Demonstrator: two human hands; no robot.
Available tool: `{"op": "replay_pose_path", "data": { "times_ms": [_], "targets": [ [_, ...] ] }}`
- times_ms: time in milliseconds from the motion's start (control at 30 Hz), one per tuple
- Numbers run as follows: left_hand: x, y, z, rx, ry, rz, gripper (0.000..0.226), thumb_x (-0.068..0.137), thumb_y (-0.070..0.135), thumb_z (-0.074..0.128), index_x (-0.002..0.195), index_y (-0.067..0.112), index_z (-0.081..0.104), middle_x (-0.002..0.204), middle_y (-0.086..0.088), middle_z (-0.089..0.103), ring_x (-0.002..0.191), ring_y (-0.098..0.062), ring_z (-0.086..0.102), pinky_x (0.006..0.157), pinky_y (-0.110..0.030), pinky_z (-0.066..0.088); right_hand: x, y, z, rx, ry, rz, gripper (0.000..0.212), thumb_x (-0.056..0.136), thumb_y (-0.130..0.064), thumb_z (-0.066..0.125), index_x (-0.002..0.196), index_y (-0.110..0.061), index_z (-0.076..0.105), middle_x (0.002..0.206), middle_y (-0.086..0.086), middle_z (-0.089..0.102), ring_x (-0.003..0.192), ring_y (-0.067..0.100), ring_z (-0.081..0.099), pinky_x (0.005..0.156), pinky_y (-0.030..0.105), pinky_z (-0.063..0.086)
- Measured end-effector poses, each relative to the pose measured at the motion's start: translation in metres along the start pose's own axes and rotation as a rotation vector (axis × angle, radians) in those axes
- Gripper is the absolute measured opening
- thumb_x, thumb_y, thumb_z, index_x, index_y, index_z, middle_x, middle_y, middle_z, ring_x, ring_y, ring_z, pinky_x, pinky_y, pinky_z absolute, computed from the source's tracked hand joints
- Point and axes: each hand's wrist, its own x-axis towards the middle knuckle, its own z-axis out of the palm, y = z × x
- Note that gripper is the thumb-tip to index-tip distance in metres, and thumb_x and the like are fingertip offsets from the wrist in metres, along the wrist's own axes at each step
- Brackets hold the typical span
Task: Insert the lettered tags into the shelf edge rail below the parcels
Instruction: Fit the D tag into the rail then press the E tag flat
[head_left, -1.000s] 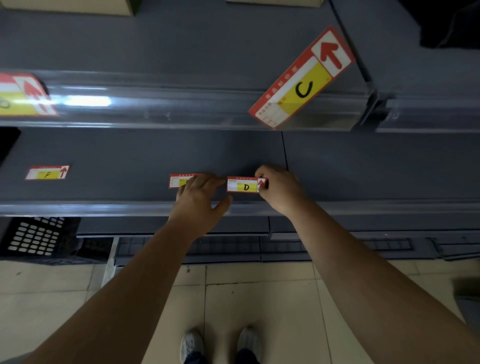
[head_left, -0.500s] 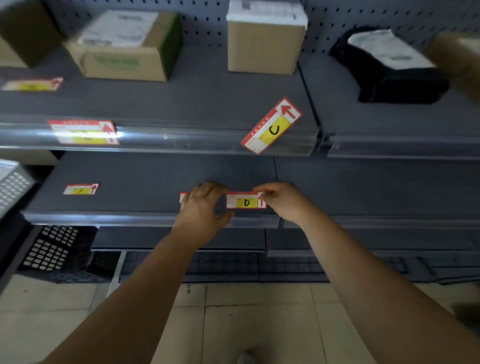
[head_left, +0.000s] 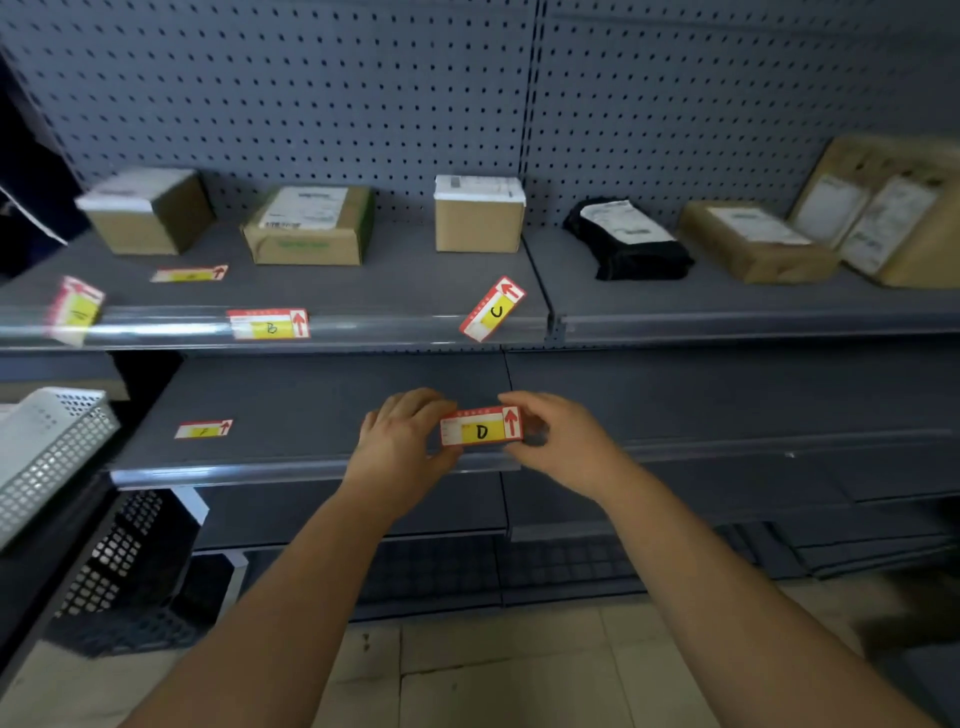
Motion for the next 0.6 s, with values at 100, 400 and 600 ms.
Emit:
{"op": "replay_pose_path", "data": {
  "times_ms": [100, 400, 600],
  "targets": [
    [-0.018, 0.027, -0.024, 0.006, 0.015, 0.020, 0.047, 0.081, 0.042, 0.066, 0.124, 0.027, 0.054, 0.129, 0.005, 0.052, 0.120, -0.019, 0.045, 0.098, -0.043, 0.036, -0.036, -0.016, -0.010, -0.059, 0.052, -0.048, 0.060, 0.083, -0.017, 0.073, 0.135, -0.035, 0.050, 0.117, -0.012, 0.055, 0.106, 0.002, 0.052, 0.091, 0.015, 0.041],
    [-0.042, 0.090, -0.061, -0.006, 0.041, 0.070, 0.048, 0.082, 0.040, 0.065, 0.127, 0.028, 0.053, 0.131, 0.007, 0.051, 0.123, -0.017, 0.042, 0.102, -0.041, 0.030, -0.102, -0.037, -0.041, -0.123, 0.166, -0.102, 0.049, 0.087, -0.020, 0.068, 0.131, -0.035, 0.054, 0.112, -0.016, 0.058, 0.100, 0.001, 0.055, 0.092, 0.020, 0.045],
    [-0.031, 0.122, -0.049, -0.006, 0.068, 0.074, 0.047, 0.081, 0.037, 0.068, 0.124, 0.026, 0.055, 0.128, 0.007, 0.053, 0.121, -0.017, 0.044, 0.101, -0.040, 0.031, -0.111, -0.022, -0.070, -0.083, 0.184, -0.097, 0.047, 0.087, -0.018, 0.068, 0.128, -0.036, 0.055, 0.100, -0.019, 0.057, 0.093, -0.004, 0.055, 0.083, 0.015, 0.043]
  ]
}}
